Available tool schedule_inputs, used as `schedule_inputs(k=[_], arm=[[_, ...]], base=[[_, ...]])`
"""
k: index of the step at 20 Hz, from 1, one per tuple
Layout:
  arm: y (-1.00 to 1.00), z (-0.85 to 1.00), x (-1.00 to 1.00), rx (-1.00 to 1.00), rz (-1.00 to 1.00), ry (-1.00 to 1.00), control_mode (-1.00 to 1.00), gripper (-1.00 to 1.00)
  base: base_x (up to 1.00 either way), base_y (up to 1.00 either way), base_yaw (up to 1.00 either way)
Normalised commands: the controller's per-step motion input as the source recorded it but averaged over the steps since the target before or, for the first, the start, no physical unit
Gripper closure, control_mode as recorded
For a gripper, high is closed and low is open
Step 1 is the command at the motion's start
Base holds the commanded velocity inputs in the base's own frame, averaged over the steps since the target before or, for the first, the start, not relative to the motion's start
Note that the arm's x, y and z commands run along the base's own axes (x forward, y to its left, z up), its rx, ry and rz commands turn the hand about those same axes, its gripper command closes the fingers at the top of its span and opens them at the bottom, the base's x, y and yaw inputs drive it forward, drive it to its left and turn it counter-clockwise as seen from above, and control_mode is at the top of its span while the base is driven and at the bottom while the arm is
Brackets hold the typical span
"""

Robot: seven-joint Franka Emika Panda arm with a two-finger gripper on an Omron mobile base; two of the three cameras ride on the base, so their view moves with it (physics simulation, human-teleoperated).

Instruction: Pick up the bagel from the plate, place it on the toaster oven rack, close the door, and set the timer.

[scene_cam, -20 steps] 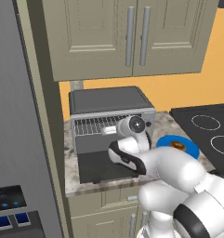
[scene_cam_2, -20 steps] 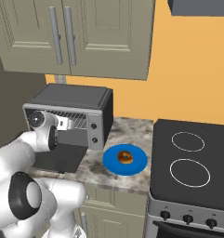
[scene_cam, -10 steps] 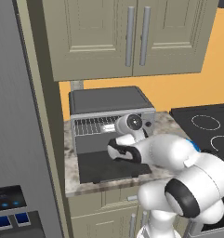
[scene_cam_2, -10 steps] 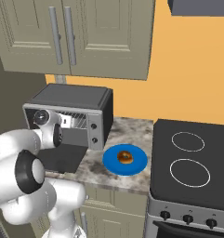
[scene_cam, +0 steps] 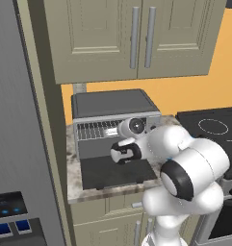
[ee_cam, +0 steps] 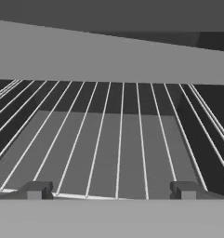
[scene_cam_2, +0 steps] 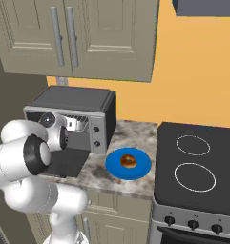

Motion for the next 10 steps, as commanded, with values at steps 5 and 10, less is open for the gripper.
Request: schedule_inputs(k=[5, 10], arm=[[0.05, -0.23, 0.28, 0.00, -0.01, 0.00, -1.00, -1.00], [0.10, -0.24, 0.23, 0.00, -0.02, 0.00, -1.00, -1.00]], base=[[0.00, 0.00, 0.00], [0.00, 0.00, 0.00]])
